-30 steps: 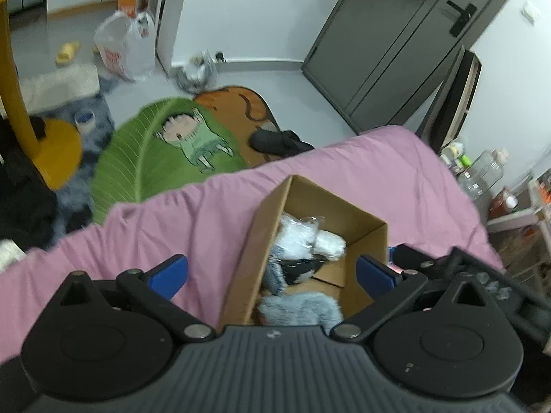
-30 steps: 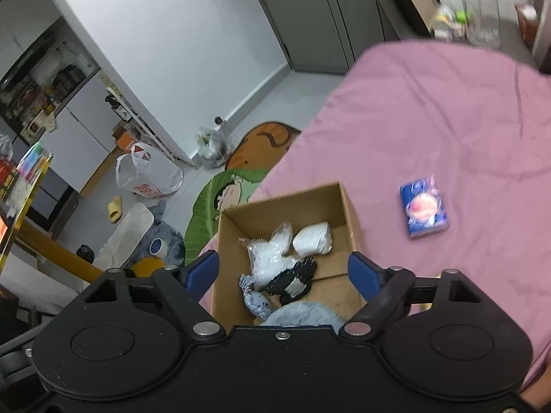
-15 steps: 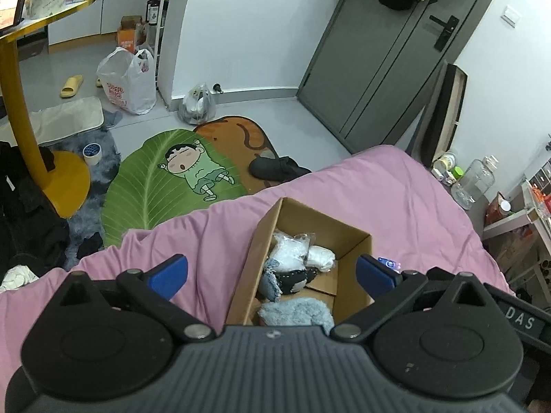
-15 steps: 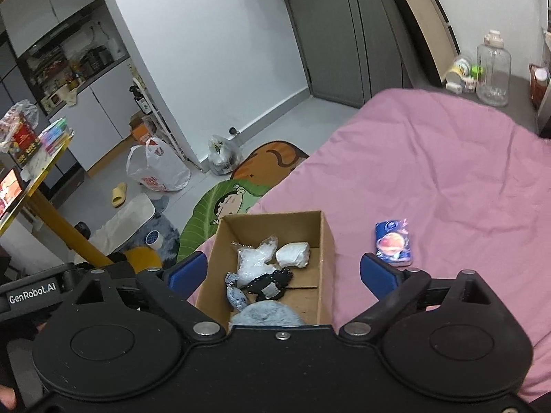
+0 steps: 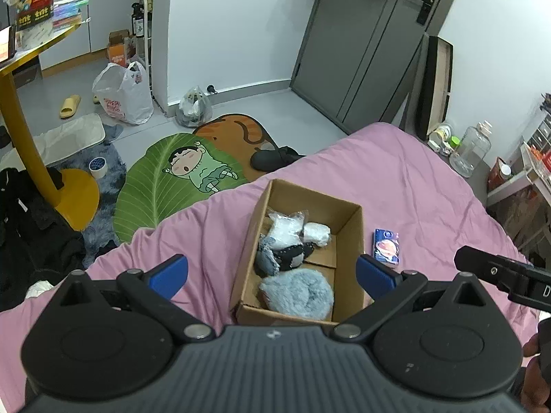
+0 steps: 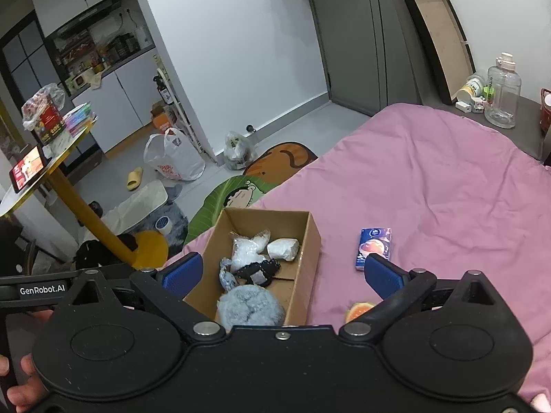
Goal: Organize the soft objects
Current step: 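Lift both tools out of the box and back away from the bed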
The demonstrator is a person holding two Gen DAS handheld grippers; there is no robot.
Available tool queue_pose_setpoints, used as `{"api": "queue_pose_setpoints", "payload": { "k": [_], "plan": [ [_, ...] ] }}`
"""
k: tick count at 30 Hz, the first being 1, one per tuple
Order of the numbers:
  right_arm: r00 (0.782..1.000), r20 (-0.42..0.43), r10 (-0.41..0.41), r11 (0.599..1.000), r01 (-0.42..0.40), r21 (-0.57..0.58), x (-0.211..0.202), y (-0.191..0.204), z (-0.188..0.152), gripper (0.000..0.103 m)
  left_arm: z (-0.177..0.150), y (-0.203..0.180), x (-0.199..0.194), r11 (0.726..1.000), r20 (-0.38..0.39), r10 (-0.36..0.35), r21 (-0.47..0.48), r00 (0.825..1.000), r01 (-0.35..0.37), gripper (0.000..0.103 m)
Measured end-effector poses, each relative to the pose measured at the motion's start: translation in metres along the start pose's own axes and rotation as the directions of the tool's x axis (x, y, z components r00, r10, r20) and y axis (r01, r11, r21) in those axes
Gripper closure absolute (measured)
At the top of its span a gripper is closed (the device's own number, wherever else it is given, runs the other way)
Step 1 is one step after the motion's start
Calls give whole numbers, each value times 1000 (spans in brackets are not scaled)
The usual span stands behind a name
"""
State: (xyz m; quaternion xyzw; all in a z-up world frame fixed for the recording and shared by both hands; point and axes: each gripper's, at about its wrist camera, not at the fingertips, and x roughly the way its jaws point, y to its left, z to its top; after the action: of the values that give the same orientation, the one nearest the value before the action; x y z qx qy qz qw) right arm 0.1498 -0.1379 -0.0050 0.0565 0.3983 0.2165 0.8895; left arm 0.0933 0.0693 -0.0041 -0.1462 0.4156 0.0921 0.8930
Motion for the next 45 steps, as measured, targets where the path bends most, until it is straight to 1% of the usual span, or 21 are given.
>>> {"api": "queue_pose_setpoints", "payload": {
  "k": [2, 7, 11, 18, 22, 25, 31, 35, 45],
  "plan": [
    [1000, 4, 0, 1000, 0, -7, -3, -4, -2, 2, -3, -5, -2, 1000, 3, 8, 7, 1000, -8, 0],
    [1000, 13, -18, 1000, 18, 0, -9, -15, -8, 2, -8, -16, -5, 1000, 2, -12, 13, 1000, 11, 0],
    [1000, 25, -12, 999, 11, 35, -14, -27, -15, 0, -14, -27, -2, 999, 3, -20, 36, 1000, 20, 0],
    [999, 52, -7, 994, 1, 114, -21, -58, -26, 0, -24, -45, 4, 999, 10, 4, 43, 1000, -5, 0],
    [998, 64, -19, 990, 10, 142, -25, -74, -33, 0, -31, -55, 7, 999, 15, 6, 41, 1000, -7, 0],
    [997, 75, 0, 983, -13, 183, -27, -88, -39, 0, -36, -62, 10, 999, 11, 14, 42, 1000, -15, 1],
    [998, 67, 23, 978, -36, 206, -22, -103, -45, 0, -42, -79, 15, 998, 24, 41, 49, 999, -42, 1],
    [997, 61, 37, 974, -50, 222, -20, -113, -49, 0, -45, -91, 21, 997, 23, 53, 54, 998, -54, 2],
    [998, 30, 63, 966, -68, 250, -4, -134, -55, 0, -54, -114, 39, 995, 14, 76, 60, 997, -77, 3]
  ]
}}
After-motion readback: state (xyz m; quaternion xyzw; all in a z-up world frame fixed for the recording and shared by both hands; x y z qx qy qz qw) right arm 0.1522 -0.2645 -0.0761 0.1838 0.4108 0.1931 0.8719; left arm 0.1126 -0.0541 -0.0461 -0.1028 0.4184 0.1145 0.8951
